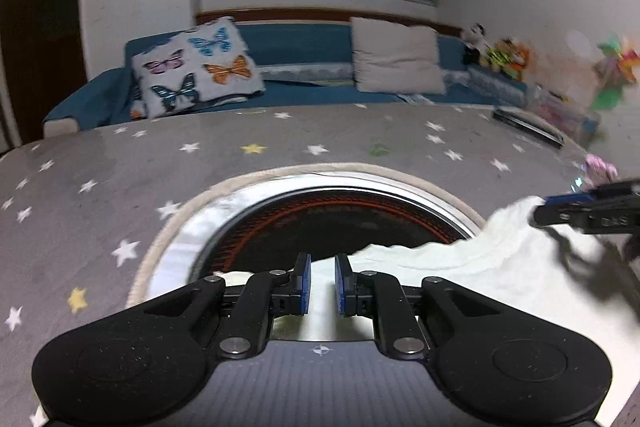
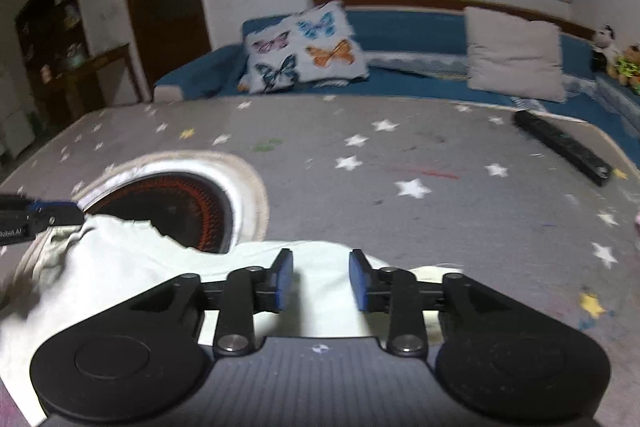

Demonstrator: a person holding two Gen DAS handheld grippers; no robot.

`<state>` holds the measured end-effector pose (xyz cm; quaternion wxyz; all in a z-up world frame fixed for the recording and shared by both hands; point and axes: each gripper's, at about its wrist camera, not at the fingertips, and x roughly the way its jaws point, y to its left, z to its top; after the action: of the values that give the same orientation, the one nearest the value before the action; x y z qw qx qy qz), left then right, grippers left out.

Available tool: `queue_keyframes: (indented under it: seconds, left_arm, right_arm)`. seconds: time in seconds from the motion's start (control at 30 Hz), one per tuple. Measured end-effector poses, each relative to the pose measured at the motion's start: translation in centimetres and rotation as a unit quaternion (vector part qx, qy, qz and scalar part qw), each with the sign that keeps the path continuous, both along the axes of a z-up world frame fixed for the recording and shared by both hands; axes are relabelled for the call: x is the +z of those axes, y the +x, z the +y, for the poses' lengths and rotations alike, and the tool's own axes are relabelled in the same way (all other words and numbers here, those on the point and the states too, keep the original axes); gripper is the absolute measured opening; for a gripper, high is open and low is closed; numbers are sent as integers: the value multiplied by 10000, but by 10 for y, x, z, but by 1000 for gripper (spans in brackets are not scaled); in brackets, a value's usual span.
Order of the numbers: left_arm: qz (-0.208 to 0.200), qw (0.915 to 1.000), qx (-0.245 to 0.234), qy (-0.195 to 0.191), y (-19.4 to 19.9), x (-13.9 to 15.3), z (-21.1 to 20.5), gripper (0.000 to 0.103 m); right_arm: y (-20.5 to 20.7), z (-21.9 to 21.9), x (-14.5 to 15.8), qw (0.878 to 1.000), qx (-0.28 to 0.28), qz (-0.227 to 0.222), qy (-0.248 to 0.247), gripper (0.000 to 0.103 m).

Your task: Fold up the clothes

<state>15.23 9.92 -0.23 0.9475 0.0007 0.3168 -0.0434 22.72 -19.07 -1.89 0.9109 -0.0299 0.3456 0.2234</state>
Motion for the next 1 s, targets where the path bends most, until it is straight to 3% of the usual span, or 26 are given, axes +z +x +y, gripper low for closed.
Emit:
queue_keyframes:
  seconds: [0.1, 0.27, 0.5, 0.7, 0.83, 1.0]
  left_arm:
    - [192, 9997, 33, 139, 9, -11, -1, 16]
    - [216, 9996, 174, -5, 7, -12, 10, 16]
    - [18, 10000, 65, -26, -27, 1, 6, 16]
    - [83, 10000, 24, 39, -51, -6, 3, 16]
    - [153, 9997, 179, -10, -58, -11, 10, 16]
    - [72, 9996, 260, -115, -73, -8, 13, 16]
  right_arm:
    - [7, 4, -8, 9999, -69, 83, -116, 35]
    - [5, -11, 0, 9996, -235, 110, -64, 36]
    - [-28, -30, 18, 9999, -86, 94, 6, 37]
    - [-62, -38, 14, 9998, 128, 151, -69, 37]
    - [-73, -51, 4, 9996, -39, 274, -100, 37]
    - [-90, -66, 14, 9996, -250, 163, -4, 37]
